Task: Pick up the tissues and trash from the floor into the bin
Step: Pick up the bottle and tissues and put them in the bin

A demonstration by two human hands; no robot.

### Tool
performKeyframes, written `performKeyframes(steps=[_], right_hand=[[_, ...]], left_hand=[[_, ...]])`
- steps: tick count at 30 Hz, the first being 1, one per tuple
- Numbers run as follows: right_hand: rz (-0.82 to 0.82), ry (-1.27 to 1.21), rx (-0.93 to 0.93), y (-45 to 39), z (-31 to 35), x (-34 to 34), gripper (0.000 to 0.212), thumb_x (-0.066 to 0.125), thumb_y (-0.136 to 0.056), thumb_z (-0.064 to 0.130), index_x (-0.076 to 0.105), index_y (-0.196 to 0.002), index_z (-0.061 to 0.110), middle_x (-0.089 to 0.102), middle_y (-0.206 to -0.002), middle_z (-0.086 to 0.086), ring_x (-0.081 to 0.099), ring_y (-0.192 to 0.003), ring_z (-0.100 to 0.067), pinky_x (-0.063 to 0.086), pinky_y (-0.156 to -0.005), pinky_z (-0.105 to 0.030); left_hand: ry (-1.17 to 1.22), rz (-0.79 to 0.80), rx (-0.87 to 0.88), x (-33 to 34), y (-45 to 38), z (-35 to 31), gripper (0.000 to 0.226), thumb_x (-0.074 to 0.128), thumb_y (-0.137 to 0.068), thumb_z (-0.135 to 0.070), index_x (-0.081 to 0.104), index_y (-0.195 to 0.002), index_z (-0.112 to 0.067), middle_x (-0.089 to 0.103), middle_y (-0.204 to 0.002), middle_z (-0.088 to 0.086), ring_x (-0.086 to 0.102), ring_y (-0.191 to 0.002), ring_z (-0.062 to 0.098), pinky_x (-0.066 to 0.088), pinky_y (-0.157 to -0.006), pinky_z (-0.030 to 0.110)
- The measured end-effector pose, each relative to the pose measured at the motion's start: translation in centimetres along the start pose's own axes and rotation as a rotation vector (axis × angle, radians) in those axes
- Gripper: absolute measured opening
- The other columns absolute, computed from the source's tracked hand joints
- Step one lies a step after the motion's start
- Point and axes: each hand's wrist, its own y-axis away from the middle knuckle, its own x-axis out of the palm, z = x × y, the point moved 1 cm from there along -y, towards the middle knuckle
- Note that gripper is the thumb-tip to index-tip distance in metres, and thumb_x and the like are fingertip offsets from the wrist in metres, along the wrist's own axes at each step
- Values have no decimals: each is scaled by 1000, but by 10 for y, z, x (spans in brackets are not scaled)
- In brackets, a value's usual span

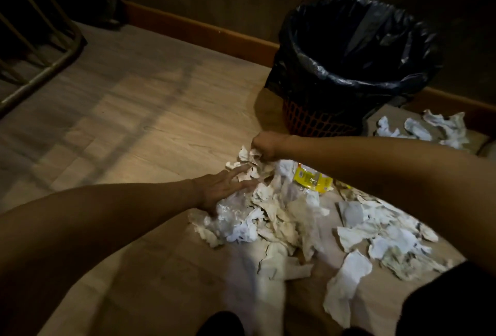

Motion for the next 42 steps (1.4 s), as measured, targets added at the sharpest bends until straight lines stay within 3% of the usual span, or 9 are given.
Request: performKeyframes(steps=[4,9,14,19,24,29,36,39,42], right_hand=[[-53,17,70,46,-28,16,46,68,-84,23,53,-124,6,63,-118,-20,64,-103,-37,46,-71,-34],[47,-75,60,96,-48,47,67,67,-87,20,40,-148,16,61,-130,-17,61,-114,-34,46,-85,-33],[162,31,28,115,-45,55,33,66,-85,18,65,-116,8,64,-116,-15,61,-108,-33,46,-81,-33],[-25,-4,0,120,-43,18,20,67,-84,22,67,-98,7,67,-98,-13,65,-90,-31,53,-75,-39],[-206,-152,35,134,-34,-30,31,71,-84,29,66,-91,-1,67,-91,-16,65,-86,-31,51,-71,-38],[-496,-372,-36,177,-17,-86,26,72,-82,28,51,-65,28,52,-65,11,55,-73,-16,39,-65,-29],[-999,-608,140,222,-36,-159,11,70,-83,32,69,-83,20,71,-82,2,67,-81,-12,48,-69,-28],[-1080,-699,281,231,-67,-172,7,70,-82,30,67,-81,24,69,-81,3,66,-84,-14,47,-70,-29],[-1049,-779,420,235,-98,-171,14,71,-83,26,73,-94,17,72,-86,-2,68,-85,-15,49,-70,-27]], left_hand=[[-95,69,266,-1,-7,-10,118,82,-77,-35,-9,-151,-52,-19,-164,-3,31,-143,34,47,-82,36],[-239,248,227,7,-12,-17,78,68,-89,-24,24,-153,-34,8,-164,4,31,-143,31,44,-100,40],[-128,199,61,-10,-13,-17,49,68,-88,-23,50,-134,-17,47,-134,12,54,-117,33,46,-92,38],[79,74,-201,-46,-8,-8,39,74,-84,-26,59,-115,-8,63,-115,16,58,-99,27,41,-77,31],[199,-94,-372,-90,12,-10,58,75,-83,-31,56,-129,-2,62,-128,19,60,-117,33,48,-96,38],[484,-356,-482,-144,34,-17,35,78,-81,-30,69,-108,-11,72,-104,9,69,-96,26,53,-81,34],[846,-694,-470,-217,54,-37,46,83,-75,-33,68,-117,-23,75,-106,-1,74,-93,14,59,-85,35],[835,-864,-435,-242,48,-45,38,83,-76,-25,69,-111,-22,74,-99,-6,72,-82,3,57,-70,19],[846,-979,-407,-268,31,-54,40,83,-75,-26,70,-112,-22,74,-101,-5,72,-89,7,59,-74,24]])
